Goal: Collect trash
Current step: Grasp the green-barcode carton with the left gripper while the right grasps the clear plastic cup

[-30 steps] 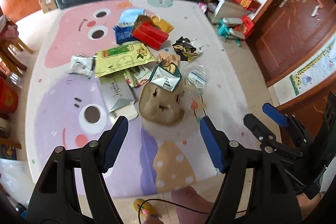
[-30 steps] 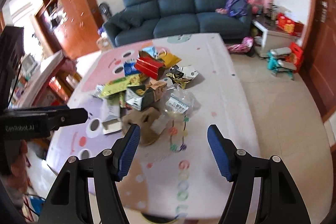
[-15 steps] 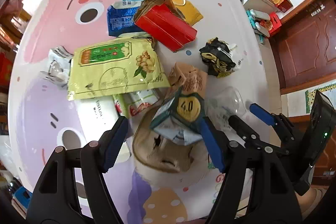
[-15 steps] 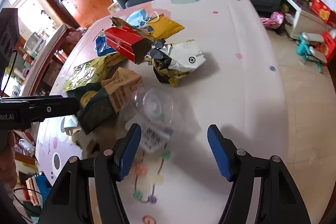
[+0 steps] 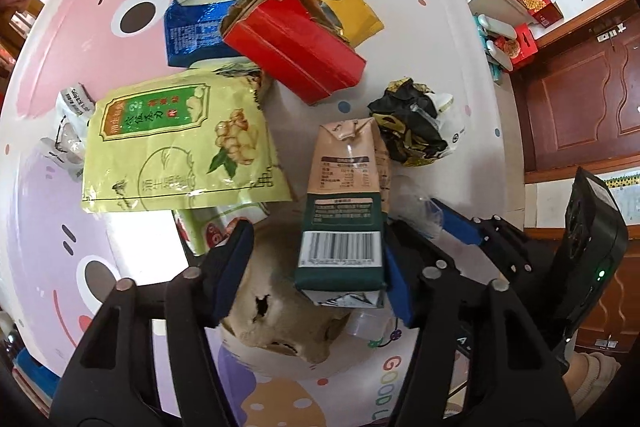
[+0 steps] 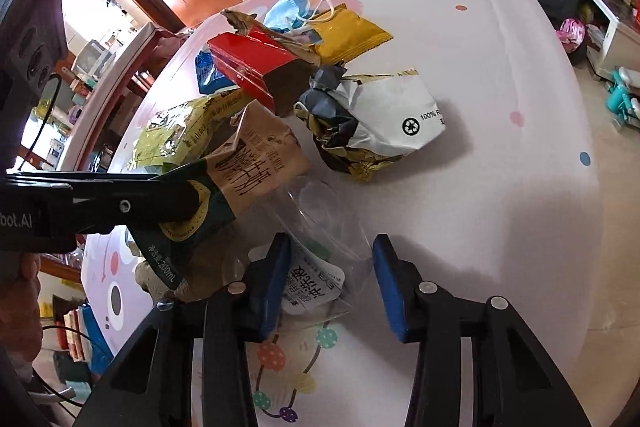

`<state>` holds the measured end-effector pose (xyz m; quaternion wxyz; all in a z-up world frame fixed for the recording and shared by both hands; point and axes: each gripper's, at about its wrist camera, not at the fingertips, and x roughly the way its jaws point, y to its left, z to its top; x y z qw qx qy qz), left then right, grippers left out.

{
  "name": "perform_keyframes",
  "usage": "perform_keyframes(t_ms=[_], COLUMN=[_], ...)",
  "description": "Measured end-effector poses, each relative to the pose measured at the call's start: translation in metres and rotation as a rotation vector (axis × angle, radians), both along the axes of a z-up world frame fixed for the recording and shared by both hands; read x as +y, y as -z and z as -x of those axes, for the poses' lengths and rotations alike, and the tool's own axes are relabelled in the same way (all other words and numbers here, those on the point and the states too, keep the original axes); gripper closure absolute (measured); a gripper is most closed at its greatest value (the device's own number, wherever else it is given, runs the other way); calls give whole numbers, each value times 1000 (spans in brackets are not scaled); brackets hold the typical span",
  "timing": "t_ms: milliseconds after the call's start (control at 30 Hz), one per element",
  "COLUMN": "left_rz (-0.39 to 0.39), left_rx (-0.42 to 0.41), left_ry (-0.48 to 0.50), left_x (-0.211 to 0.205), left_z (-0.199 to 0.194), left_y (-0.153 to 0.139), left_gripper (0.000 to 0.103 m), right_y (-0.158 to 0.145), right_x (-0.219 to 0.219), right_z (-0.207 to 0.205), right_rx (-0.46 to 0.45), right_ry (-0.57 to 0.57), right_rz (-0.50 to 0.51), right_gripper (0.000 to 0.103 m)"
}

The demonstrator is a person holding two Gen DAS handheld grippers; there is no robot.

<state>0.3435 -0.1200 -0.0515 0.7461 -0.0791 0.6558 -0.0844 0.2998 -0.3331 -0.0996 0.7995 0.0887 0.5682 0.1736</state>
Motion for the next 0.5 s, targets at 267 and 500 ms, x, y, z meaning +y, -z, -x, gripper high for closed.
perform_keyframes(t_ms=[267, 500], left_rz=[-41, -7], left_rx=[-61, -96], left_ry=[48, 46], left_x=[-22, -20], left_z=[3, 23], left_y=[-8, -30], left_gripper=[69, 69], right_y=[-7, -22], right_x=[0, -6], right_z=[11, 26], right_rx=[-15, -43], right_ry=[-11, 9], right_rz=[-4, -5], right_gripper=[67, 68])
